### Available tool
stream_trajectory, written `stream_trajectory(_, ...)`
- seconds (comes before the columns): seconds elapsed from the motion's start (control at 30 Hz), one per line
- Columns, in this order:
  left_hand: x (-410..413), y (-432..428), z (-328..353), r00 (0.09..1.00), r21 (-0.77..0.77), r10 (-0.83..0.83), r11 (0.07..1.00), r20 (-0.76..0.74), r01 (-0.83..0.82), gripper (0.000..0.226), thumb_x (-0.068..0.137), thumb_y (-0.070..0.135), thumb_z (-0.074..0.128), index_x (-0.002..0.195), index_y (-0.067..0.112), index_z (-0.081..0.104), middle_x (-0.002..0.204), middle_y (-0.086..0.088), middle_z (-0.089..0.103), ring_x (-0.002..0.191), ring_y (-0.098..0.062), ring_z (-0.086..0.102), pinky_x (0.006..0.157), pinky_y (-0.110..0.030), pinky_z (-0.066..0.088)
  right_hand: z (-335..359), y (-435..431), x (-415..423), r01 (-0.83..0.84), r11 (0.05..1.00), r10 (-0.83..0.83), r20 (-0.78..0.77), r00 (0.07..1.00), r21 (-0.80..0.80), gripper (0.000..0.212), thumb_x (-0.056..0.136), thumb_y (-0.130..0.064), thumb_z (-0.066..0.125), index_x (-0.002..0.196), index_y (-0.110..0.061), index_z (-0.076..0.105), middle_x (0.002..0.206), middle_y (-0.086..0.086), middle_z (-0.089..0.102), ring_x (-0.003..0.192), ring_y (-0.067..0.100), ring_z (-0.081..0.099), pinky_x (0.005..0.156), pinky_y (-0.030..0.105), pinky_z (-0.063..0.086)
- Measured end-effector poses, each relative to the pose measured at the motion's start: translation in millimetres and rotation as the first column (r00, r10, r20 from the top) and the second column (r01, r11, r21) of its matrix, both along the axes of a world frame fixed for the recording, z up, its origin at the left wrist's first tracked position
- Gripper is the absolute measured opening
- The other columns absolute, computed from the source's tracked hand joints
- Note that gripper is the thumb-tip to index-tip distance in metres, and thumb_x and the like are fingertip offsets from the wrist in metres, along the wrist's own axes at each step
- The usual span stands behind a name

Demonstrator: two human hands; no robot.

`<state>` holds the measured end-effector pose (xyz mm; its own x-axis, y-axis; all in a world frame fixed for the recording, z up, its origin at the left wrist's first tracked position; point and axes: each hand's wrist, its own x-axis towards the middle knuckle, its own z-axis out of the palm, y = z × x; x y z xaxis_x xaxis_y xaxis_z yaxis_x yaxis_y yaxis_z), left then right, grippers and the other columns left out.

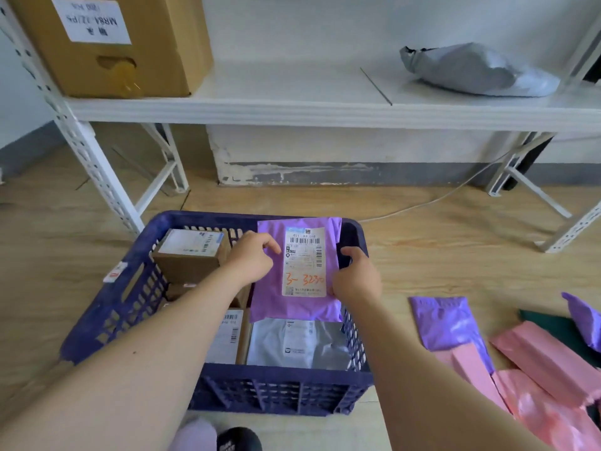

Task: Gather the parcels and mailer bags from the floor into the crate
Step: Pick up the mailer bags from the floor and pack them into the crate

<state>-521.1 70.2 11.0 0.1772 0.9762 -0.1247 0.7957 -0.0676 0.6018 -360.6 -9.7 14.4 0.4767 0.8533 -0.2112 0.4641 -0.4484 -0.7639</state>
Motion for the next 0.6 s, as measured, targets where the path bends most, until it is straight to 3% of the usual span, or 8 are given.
stream_trajectory(0.17,0,27,-58,0.999,-0.059,0.03,0.998,-0.018,-0.031,0.034,0.082,-0.005,0.049,0.098,0.022,0.06,0.131,-0.005,0.048,0.116,-0.023,0.049,0.091,-0.032,0.043,-43,38,-14,-0.032,0.988,0.023,-0.059,0.998,-0.153,0.059,0.083,-0.001,0.042,0.135,-0.028,0.038,0.099,0.004,0.06,0.091,0.029,0.064,0.071,0.036,0.055)
stream_trajectory(0.27,2,37,-84,0.998,-0.081,0.064,0.995,-0.024,-0.066,0.033,0.083,-0.003,0.051,0.108,0.017,0.061,0.128,-0.005,0.05,0.115,-0.022,0.049,0.087,-0.03,0.044,-72,53,-20,-0.035,0.975,0.027,-0.039,0.999,-0.218,0.046,0.084,-0.004,0.044,0.125,-0.025,0.041,0.108,0.008,0.064,0.092,0.03,0.065,0.063,0.032,0.053)
stream_trajectory(0.37,2,50,-115,0.995,-0.13,0.037,0.99,-0.093,-0.049,0.034,0.083,0.002,0.056,0.112,0.019,0.057,0.125,-0.003,0.049,0.113,-0.021,0.049,0.083,-0.027,0.041,-107,72,-23,-0.044,0.959,0.022,-0.08,0.997,-0.279,0.03,0.084,-0.003,0.042,0.11,-0.016,0.048,0.105,0.008,0.063,0.092,0.029,0.065,0.069,0.034,0.056)
stream_trajectory(0.43,5,57,-130,0.989,-0.143,0.007,0.989,-0.149,-0.029,0.034,0.083,0.007,0.06,0.114,0.02,0.056,0.126,-0.004,0.05,0.114,-0.021,0.048,0.088,-0.029,0.044,-125,84,-22,-0.065,0.941,0.03,-0.11,0.993,-0.332,0.027,0.084,-0.005,0.044,0.107,-0.011,0.057,0.102,0.006,0.064,0.093,0.029,0.066,0.074,0.035,0.057)
stream_trajectory(0.5,11,63,-143,0.982,-0.182,-0.027,0.983,-0.184,-0.007,0.036,0.084,0.011,0.062,0.118,0.019,0.053,0.128,-0.003,0.048,0.114,-0.022,0.049,0.082,-0.026,0.042,-143,96,-19,-0.073,0.918,0.033,-0.108,0.994,-0.391,0.022,0.085,-0.007,0.047,0.102,-0.014,0.06,0.101,0.004,0.066,0.089,0.027,0.068,0.077,0.037,0.059)
stream_trajectory(0.6,13,69,-156,0.975,-0.261,-0.091,0.965,-0.204,0.035,0.037,0.085,0.009,0.061,0.119,0.016,0.051,0.13,-0.005,0.044,0.112,-0.023,0.052,0.078,-0.025,0.041,-163,106,-15,-0.082,0.887,0.034,-0.112,0.993,-0.455,0.022,0.088,-0.006,0.049,0.1,-0.012,0.065,0.091,0.002,0.064,0.079,0.021,0.067,0.071,0.03,0.059)
